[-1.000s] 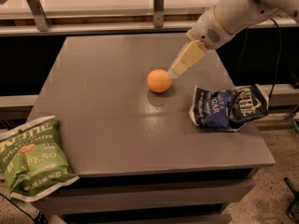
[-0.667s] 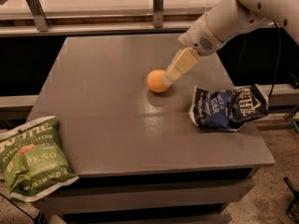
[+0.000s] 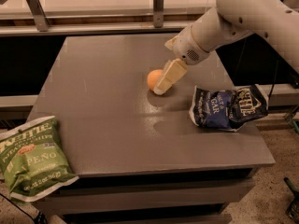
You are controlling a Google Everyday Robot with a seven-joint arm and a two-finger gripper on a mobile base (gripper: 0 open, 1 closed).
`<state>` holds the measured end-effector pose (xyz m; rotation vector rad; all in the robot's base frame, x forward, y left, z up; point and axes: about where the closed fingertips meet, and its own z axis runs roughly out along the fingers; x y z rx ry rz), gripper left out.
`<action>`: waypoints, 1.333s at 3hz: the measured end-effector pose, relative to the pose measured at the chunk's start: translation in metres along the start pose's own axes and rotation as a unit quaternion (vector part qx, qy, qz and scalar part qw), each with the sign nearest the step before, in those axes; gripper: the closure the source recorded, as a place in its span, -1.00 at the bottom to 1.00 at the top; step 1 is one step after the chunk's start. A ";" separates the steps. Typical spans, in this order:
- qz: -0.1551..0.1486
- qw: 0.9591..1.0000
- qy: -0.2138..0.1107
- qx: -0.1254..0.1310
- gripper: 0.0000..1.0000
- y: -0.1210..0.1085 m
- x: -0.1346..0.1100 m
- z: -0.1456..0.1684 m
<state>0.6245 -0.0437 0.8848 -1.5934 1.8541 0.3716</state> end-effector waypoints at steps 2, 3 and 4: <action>-0.031 0.999 0.020 -0.010 -0.58 0.006 0.010 0.027; -0.046 0.998 0.032 -0.014 -0.11 0.011 0.006 0.027; -0.053 0.998 0.037 -0.015 0.36 0.014 -0.001 0.020</action>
Offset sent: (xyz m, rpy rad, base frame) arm 0.0044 0.0080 -0.0445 -0.0871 -0.0107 0.0684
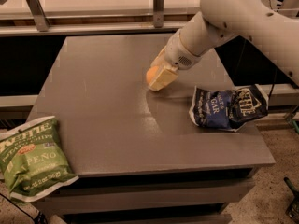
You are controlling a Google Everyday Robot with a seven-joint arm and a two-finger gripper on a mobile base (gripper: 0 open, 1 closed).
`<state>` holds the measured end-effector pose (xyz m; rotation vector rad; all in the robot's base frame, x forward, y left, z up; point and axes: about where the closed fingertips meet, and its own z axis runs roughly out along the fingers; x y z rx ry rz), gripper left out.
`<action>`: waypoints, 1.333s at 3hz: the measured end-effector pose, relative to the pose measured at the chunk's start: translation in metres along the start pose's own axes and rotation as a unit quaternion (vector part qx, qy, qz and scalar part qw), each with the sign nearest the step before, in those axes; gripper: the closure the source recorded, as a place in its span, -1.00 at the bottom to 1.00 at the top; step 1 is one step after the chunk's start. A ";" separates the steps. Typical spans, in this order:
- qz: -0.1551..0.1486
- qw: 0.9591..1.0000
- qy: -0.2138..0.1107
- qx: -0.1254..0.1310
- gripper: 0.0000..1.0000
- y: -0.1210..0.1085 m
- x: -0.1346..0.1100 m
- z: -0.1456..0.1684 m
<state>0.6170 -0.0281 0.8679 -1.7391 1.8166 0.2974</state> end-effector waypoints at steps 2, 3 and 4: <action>-0.034 0.998 -0.046 -0.040 1.00 0.021 -0.034 -0.012; -0.087 0.991 -0.065 -0.077 1.00 0.045 -0.062 -0.004; -0.087 0.991 -0.065 -0.077 1.00 0.045 -0.062 -0.004</action>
Offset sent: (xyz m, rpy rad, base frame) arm -0.0449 0.0425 0.0366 0.1069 0.0290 0.2276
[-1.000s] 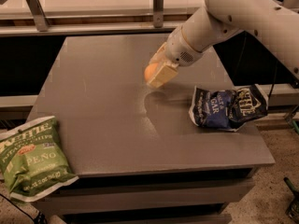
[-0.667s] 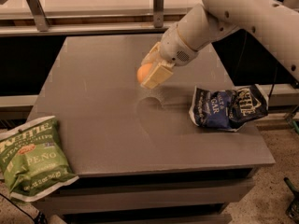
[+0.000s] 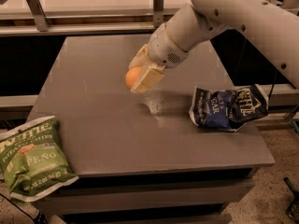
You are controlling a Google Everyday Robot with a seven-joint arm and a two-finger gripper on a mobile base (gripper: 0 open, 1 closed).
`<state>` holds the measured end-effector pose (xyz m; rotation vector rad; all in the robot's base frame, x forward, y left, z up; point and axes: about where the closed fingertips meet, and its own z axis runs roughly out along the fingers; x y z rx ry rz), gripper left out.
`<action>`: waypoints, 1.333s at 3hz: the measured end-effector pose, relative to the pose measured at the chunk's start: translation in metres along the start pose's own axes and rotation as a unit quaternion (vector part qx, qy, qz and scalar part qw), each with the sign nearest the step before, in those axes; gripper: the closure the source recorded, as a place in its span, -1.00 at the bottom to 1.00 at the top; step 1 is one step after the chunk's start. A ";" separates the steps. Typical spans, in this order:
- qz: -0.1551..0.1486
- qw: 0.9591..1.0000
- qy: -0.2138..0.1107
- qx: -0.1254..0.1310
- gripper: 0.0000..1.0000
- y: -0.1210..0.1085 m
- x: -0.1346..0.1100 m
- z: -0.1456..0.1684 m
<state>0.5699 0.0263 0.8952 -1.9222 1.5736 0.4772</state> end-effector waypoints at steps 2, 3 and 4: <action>-0.084 0.990 -0.079 -0.078 1.00 0.027 -0.066 0.032; -0.144 0.975 -0.117 -0.126 1.00 0.050 -0.108 0.050; -0.173 0.967 -0.131 -0.134 1.00 0.060 -0.129 0.050</action>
Offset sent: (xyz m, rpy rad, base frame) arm -0.0812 0.1246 0.0240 0.1914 0.0449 0.5212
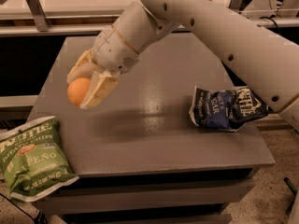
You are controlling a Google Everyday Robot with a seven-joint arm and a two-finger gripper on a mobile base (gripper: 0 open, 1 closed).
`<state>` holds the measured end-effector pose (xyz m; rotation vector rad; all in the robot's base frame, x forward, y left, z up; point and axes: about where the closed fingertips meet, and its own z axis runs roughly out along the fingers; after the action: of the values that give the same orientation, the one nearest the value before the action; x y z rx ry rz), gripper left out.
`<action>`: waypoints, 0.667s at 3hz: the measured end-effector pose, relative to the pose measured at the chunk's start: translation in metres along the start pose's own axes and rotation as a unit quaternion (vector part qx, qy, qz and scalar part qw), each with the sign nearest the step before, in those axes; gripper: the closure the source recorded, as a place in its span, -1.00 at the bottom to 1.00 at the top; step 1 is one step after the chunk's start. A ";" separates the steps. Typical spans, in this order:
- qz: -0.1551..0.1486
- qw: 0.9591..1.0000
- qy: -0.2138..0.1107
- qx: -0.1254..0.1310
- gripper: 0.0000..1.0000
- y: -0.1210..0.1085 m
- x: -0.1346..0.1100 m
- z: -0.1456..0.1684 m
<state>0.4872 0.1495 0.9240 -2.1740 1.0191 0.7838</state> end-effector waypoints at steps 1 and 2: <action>-0.001 1.000 0.000 0.000 1.00 0.000 -0.001 0.000; -0.006 0.999 -0.025 -0.032 1.00 0.002 0.004 0.016</action>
Offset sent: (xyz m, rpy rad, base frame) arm -0.0040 0.0159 -0.0327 0.0221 0.1129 0.1499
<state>0.4840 0.1587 0.9099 -2.2008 0.9677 0.8718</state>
